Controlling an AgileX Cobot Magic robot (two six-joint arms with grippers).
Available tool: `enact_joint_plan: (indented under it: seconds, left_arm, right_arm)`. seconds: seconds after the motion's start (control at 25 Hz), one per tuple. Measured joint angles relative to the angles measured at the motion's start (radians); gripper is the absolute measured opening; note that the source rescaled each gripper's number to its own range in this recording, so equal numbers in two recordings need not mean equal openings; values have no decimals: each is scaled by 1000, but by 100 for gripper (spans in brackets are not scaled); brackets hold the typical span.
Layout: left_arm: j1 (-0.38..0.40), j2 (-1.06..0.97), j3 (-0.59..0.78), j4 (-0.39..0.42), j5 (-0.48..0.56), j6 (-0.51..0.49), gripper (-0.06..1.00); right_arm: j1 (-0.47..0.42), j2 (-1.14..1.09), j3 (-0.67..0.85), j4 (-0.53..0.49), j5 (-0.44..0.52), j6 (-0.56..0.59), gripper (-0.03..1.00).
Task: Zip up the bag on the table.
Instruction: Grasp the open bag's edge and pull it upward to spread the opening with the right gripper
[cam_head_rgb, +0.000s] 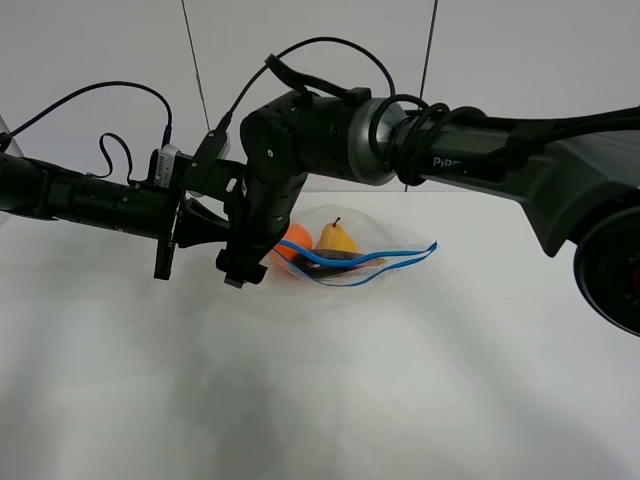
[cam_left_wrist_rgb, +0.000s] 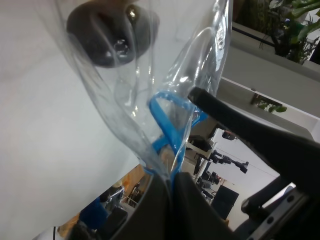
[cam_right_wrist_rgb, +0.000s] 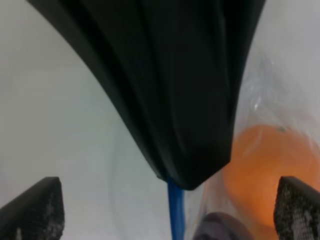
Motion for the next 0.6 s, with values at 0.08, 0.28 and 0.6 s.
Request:
enact_joint_plan:
  seconds: [0.08,0.28,0.6]
  left_arm:
    - [0,0,0,0,0,0,0]
    - [0,0,0,0,0,1,0]
    - [0,0,0,0,0,1,0]
  right_arm:
    - [-2,1,0,-1,-1,3,87]
    - [-5,1,0,-1,-3,20,63]
    - [-5,1,0,-1,-16,22,25]
